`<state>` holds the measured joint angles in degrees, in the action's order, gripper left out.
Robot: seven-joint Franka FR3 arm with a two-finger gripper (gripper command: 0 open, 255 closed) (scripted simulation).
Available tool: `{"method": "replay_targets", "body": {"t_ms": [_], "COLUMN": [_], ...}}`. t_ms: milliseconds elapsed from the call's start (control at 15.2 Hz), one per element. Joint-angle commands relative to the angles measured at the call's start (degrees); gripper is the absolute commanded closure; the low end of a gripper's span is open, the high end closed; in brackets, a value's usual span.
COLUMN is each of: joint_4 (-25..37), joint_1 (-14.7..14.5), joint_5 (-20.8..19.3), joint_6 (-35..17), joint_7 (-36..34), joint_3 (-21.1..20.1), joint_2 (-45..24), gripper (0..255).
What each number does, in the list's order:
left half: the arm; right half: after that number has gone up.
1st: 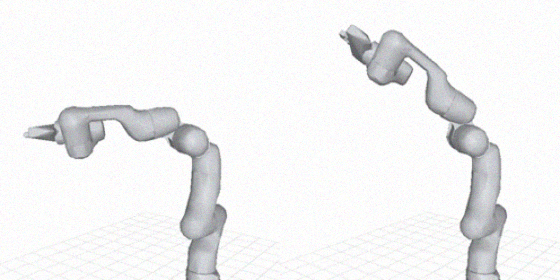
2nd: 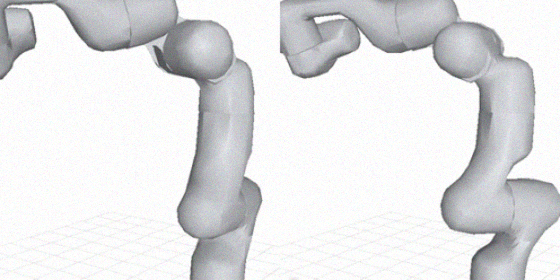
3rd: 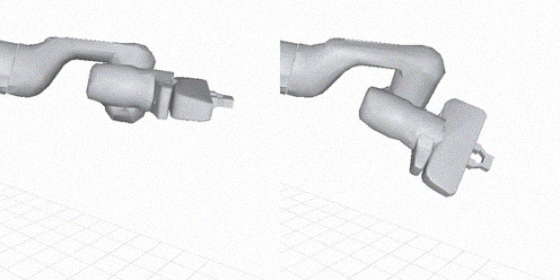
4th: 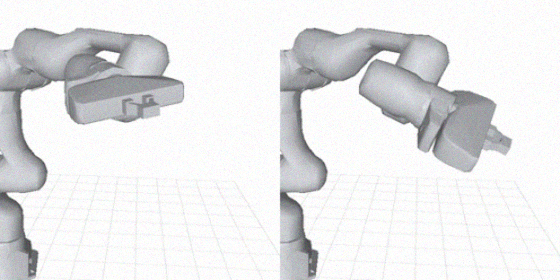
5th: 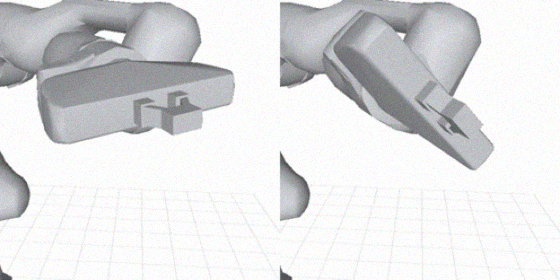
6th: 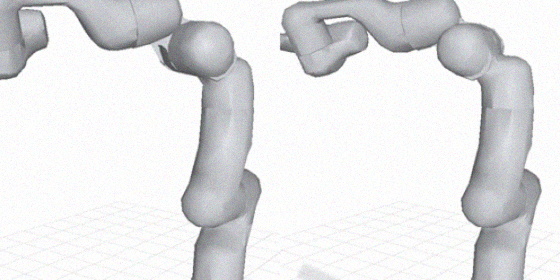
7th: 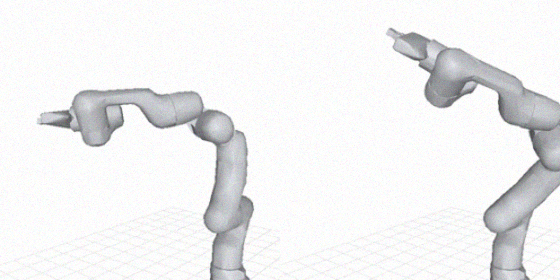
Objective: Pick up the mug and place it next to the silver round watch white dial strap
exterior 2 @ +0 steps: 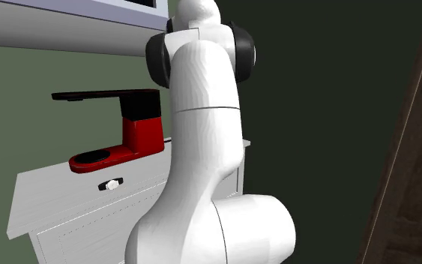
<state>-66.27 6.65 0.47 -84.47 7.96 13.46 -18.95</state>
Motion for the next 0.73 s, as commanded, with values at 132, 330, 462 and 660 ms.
{"method": "replay_targets", "body": {"t_ms": [132,330,462,660], "joint_4": [-9.7,-14.8,-17.6,-21.1], "joint_1": [-4.4,-7.0,-8.6,-10.8], "joint_5": [-1.9,-2.8,-3.3,-3.8], "joint_6": [-2.6,-3.7,-4.1,-4.5], "joint_7": [-5.4,-9.4,-12.0,-16.1], "joint_3": [-1.6,-3.1,-4.2,-6.0], "joint_2": [6.9,10.9,13.1,16.0], "gripper": [255,255,255,255]}}
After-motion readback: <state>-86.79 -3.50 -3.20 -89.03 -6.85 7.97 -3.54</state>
